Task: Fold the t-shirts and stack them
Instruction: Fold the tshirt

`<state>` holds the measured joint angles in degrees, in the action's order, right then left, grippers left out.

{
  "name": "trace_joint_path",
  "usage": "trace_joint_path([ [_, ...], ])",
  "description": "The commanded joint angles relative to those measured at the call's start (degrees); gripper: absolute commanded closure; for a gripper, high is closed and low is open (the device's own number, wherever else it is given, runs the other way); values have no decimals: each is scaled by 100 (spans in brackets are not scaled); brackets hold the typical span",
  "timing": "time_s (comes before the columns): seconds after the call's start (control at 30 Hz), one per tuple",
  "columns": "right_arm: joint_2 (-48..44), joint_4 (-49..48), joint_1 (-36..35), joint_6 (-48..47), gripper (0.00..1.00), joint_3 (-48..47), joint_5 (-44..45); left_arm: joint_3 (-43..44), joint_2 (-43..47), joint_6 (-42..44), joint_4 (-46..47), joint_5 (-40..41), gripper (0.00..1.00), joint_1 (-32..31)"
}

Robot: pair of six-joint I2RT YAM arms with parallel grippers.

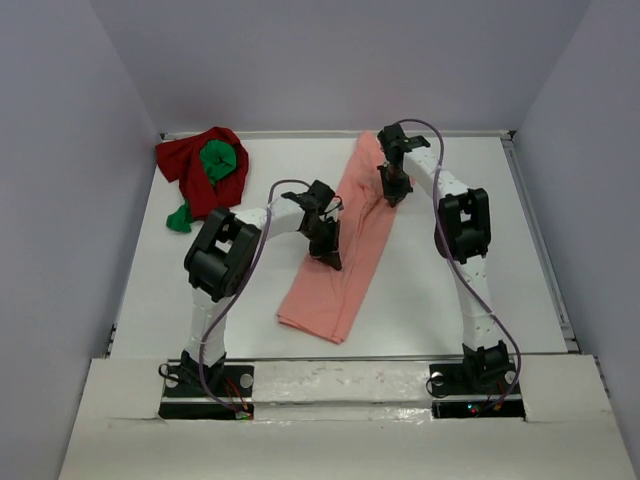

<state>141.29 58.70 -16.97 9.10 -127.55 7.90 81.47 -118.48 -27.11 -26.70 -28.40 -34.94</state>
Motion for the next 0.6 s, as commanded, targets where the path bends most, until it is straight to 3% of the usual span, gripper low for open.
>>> trace_joint_path([
  [0.0, 635, -166, -43, -251, 100, -516, 45, -544, 553, -180, -231, -69, 100, -57],
  [0.23, 1347, 89, -43, -646, 100, -2028, -157, -1107, 861, -374, 24, -113, 100, -328],
  [0.57, 1418, 159, -43, -840, 100, -2221, -1176, -1046, 791, -690, 191, -183, 100, -953],
])
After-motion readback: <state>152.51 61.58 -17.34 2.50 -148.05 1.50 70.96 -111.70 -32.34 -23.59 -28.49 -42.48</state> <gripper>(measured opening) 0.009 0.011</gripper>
